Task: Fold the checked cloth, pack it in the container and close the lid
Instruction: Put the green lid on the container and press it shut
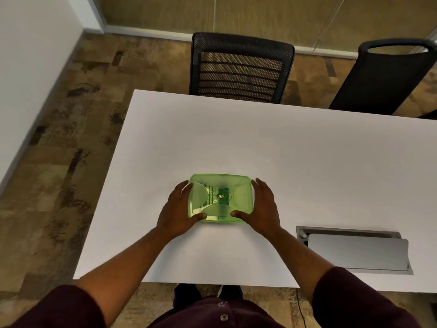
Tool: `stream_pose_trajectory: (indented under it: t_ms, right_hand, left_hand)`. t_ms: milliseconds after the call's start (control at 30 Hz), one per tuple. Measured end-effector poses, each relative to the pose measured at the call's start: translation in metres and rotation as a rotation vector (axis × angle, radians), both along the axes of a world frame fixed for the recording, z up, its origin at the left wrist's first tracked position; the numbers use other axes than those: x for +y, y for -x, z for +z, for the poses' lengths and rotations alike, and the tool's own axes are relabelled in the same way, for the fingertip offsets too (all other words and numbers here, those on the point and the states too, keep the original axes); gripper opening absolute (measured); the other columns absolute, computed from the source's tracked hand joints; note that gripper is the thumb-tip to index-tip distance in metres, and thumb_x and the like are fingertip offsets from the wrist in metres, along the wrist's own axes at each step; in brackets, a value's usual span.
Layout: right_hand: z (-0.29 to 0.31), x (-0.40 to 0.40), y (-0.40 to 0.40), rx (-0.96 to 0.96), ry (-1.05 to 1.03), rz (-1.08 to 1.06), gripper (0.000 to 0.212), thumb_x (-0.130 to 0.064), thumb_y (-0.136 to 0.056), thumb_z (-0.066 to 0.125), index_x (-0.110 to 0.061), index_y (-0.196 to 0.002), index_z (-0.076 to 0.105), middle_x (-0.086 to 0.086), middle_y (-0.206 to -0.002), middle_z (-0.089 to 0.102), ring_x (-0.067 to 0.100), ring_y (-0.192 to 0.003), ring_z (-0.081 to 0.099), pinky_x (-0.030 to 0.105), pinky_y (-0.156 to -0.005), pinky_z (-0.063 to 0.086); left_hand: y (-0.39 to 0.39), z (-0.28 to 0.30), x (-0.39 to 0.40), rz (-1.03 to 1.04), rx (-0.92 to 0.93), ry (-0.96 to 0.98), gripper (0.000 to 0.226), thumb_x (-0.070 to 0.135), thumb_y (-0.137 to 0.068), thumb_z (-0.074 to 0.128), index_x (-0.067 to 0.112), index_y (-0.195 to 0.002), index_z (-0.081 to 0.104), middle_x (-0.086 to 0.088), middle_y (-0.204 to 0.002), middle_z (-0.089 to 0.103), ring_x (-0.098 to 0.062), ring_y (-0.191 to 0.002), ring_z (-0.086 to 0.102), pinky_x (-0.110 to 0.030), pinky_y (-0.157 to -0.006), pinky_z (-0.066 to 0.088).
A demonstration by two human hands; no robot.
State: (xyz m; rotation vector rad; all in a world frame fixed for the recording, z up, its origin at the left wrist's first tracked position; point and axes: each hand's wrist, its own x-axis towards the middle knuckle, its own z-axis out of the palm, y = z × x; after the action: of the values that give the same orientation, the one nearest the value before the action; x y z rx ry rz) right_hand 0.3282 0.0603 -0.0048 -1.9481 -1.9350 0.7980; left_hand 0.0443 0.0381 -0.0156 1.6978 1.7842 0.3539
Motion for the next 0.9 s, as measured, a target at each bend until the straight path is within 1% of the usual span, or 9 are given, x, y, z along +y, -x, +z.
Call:
stream_pose_trajectory:
  t_ms: [67,133,233,333,400,500,633,733,900]
  right_hand:
    - [0.008,0.016,0.008,-0.110,0.025,0.188,0.137,-0.078,-0.052,0.080,-0.016,-0.160,0.022,0.002,-0.169,0.019,0.023,-0.158,0.010,0.046,-0.125,0.024]
    - [0.011,0.030,0.016,-0.211,0.066,0.337,0.141,-0.078,-0.052,0.080,-0.016,-0.161,0.014,0.001,-0.171,0.009,0.021,-0.159,0.001,0.051,-0.125,0.017]
    - [0.011,0.042,0.022,-0.301,0.120,0.458,0.142,-0.073,-0.055,0.082,-0.019,-0.163,0.006,-0.003,-0.172,-0.001,0.018,-0.158,-0.008,0.052,-0.126,0.008]
    - [0.013,0.048,0.029,-0.371,0.123,0.527,0.140,-0.068,-0.056,0.085,-0.022,-0.162,0.006,-0.004,-0.172,0.001,0.017,-0.158,-0.004,0.051,-0.127,0.006]
    - [0.015,0.050,0.034,-0.412,0.102,0.581,0.137,-0.064,-0.058,0.086,-0.021,-0.162,0.007,-0.002,-0.172,0.002,0.018,-0.158,0.000,0.052,-0.125,0.009]
    - [0.018,0.052,0.042,-0.451,0.099,0.655,0.137,-0.056,-0.059,0.089,-0.017,-0.162,0.007,0.002,-0.172,0.003,0.021,-0.158,0.003,0.055,-0.124,0.011]
    - [0.021,0.053,0.050,-0.481,0.124,0.678,0.137,-0.048,-0.059,0.092,-0.012,-0.161,0.008,0.007,-0.172,0.005,0.023,-0.158,0.008,0.055,-0.124,0.017]
    - [0.024,0.052,0.055,-0.545,0.110,0.699,0.135,-0.045,-0.062,0.092,-0.007,-0.161,0.008,0.012,-0.171,0.005,0.027,-0.158,0.011,0.057,-0.122,0.024]
    - [0.027,0.050,0.070,-0.658,0.125,0.728,0.130,-0.040,-0.068,0.089,0.001,-0.159,0.005,0.022,-0.169,0.003,0.034,-0.157,0.009,0.061,-0.121,0.021]
  left_hand:
    - [-0.002,0.003,0.018,-0.181,0.056,-0.001,0.120,0.067,-0.071,0.077,0.017,-0.161,0.016,0.003,-0.170,0.011,-0.020,-0.157,0.011,-0.038,-0.126,0.022]
    - [-0.006,0.007,0.035,-0.330,0.122,0.006,0.124,0.071,-0.071,0.073,0.016,-0.162,0.009,0.003,-0.171,0.002,-0.022,-0.158,-0.001,-0.041,-0.128,0.011]
    - [-0.013,0.011,0.054,-0.495,0.241,0.019,0.132,0.077,-0.068,0.071,0.016,-0.162,0.002,-0.001,-0.171,-0.004,-0.026,-0.158,-0.006,-0.044,-0.127,0.004]
    - [-0.021,0.013,0.063,-0.612,0.346,0.049,0.139,0.074,-0.064,0.076,0.015,-0.162,-0.004,-0.004,-0.171,-0.007,-0.028,-0.158,-0.006,-0.043,-0.127,0.004]
    - [-0.025,0.015,0.064,-0.610,0.357,0.060,0.141,0.069,-0.062,0.081,0.015,-0.162,-0.003,-0.003,-0.171,-0.007,-0.027,-0.158,-0.004,-0.042,-0.128,0.007]
    - [-0.030,0.019,0.062,-0.554,0.343,0.055,0.142,0.061,-0.059,0.087,0.016,-0.162,0.000,-0.001,-0.172,-0.003,-0.025,-0.158,0.000,-0.038,-0.127,0.014]
    - [-0.037,0.026,0.061,-0.503,0.368,0.072,0.143,0.056,-0.057,0.090,0.017,-0.162,0.001,0.001,-0.172,0.000,-0.023,-0.158,0.003,-0.038,-0.127,0.018]
    - [-0.042,0.031,0.061,-0.484,0.397,0.077,0.141,0.052,-0.058,0.091,0.016,-0.162,0.003,0.001,-0.172,0.003,-0.024,-0.158,0.006,-0.038,-0.127,0.017]
    - [-0.052,0.035,0.065,-0.505,0.498,0.082,0.136,0.051,-0.061,0.090,0.013,-0.162,0.007,-0.002,-0.172,0.002,-0.026,-0.158,0.007,-0.040,-0.128,0.011]
